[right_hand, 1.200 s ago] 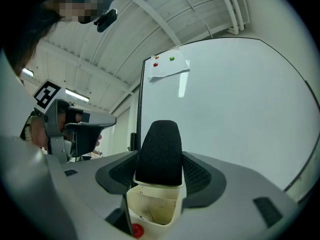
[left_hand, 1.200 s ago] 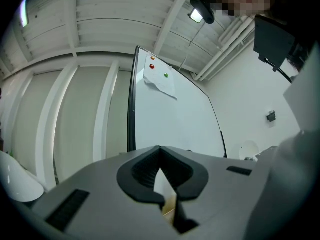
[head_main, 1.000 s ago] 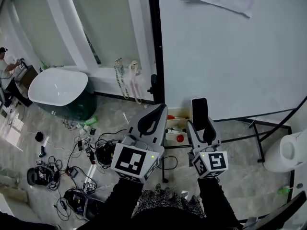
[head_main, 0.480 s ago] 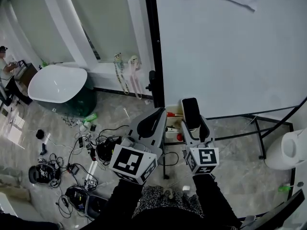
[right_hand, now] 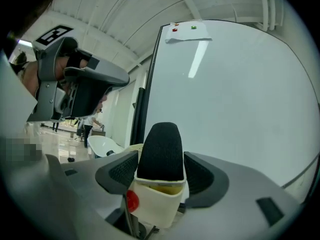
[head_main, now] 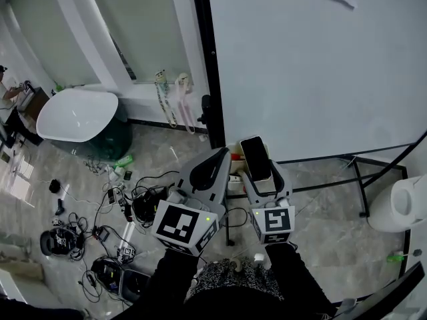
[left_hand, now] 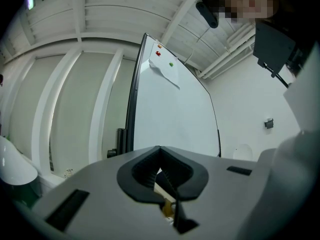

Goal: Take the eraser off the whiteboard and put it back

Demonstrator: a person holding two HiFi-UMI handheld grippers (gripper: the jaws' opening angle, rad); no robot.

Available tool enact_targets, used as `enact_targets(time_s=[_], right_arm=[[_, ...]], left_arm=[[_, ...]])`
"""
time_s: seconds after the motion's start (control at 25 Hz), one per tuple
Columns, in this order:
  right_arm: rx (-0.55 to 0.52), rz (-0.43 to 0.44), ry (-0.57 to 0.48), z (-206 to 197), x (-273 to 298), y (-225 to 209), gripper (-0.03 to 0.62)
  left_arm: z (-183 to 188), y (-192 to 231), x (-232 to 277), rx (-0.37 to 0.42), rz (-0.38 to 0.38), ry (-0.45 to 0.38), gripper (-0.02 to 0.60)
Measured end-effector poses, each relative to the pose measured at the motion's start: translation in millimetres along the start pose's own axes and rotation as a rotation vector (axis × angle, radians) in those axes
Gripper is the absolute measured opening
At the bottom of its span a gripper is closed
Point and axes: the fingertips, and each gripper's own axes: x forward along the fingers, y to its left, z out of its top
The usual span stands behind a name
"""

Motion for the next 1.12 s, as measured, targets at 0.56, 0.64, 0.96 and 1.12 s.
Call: enact_targets(time_s=[0.56,0.64,0.96,1.12], right_arm=[[-0.032,0.037,0.044,5,3,-1,0.284],[-0.055,0.041,0.071,3,6,1,0.285],[-0.122,0.013,0.168,-2,15,0,0.288],[-0.139,0.041,0.17,-4,14,2,0.296]], left_arm=[[2,-1,4,0.004,-0.012,-0.005,0.006],[2,0,4,0.006,-0.011,-0.008,0.006],[4,2,4,-0.003,-0.008,-0.009,0.006],[0,2,5,-0.005,-0.01,-0.006,0.006]])
